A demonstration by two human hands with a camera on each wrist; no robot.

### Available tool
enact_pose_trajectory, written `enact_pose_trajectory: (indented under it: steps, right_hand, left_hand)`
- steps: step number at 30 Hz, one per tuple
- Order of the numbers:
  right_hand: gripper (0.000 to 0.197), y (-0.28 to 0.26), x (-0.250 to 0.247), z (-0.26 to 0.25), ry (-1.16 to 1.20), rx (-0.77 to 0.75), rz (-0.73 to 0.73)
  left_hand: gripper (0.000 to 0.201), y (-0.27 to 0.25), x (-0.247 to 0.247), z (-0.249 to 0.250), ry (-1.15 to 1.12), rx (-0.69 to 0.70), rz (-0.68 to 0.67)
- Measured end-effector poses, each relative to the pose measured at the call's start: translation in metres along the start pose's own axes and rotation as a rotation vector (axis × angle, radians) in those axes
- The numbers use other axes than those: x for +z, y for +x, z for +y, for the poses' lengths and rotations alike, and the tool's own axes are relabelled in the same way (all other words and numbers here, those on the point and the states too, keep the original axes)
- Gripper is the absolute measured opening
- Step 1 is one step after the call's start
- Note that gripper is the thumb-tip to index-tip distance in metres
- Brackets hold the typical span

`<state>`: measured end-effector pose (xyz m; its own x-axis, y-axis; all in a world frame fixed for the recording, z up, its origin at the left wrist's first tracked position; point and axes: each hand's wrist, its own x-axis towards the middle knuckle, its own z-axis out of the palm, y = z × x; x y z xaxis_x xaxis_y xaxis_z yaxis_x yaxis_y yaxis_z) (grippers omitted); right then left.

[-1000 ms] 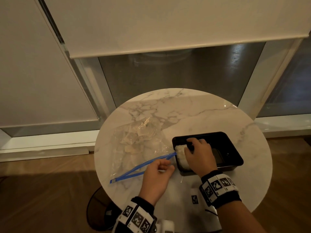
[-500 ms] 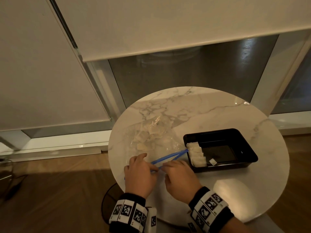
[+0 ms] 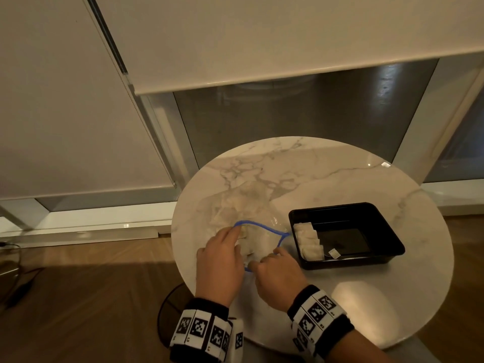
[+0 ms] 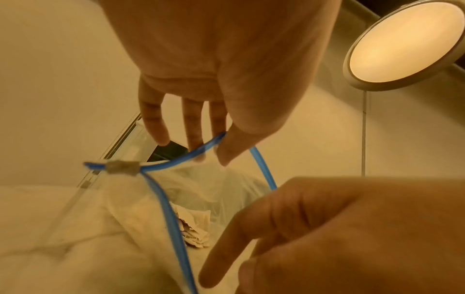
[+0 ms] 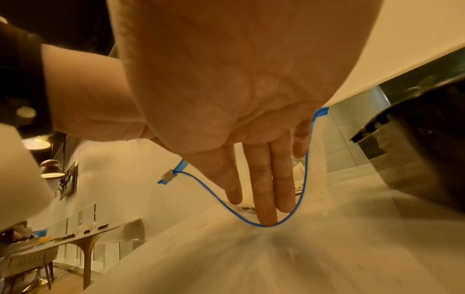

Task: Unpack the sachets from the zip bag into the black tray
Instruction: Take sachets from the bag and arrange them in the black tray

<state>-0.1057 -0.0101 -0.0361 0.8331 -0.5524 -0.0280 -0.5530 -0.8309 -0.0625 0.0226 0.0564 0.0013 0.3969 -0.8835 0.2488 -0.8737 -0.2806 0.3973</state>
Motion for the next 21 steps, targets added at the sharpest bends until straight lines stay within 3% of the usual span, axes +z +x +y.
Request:
enact_pose_trajectory:
  steps: [4,8,12,14,17,19,21]
  right_hand:
    - [0.03,0.007,-0.019,0.0,0.101,0.026,-0.001]
    - [0.033,0.028,-0.037,0.005,0.471,0.176,0.032]
    - [0.036,0.061,-0.053,0.011,0.624,0.307,-0.03]
    - [0.032,0.074,-0.058,0.01,0.598,0.298,-0.121]
    - [0.064,0.085,-0.058,0.004,0.465,0.241,-0.299]
    - [0.086,0.089,-0.053,-0.001,0.358,0.214,-0.386]
    - [0.095,0.094,-0.047,-0.007,0.22,0.172,-0.445]
  left_hand:
    - [0.08,-0.003,0.001,0.0,0.051,0.046,-0.027]
    - [0.094,-0.005,0.001,0.002,0.085,0.063,-0.097]
    - [0.105,-0.003,0.001,0.001,0.035,-0.173,-0.206]
    - [0.113,-0.005,0.003,-0.001,-0.037,-0.208,-0.194]
    - [0.125,-0.007,0.009,-0.011,-0.11,-0.161,-0.166]
    - [0.119,-0.008,0.009,-0.015,-0.151,-0.146,-0.179]
    - [0.108,-0.009,0.006,-0.018,-0.191,-0.135,-0.193]
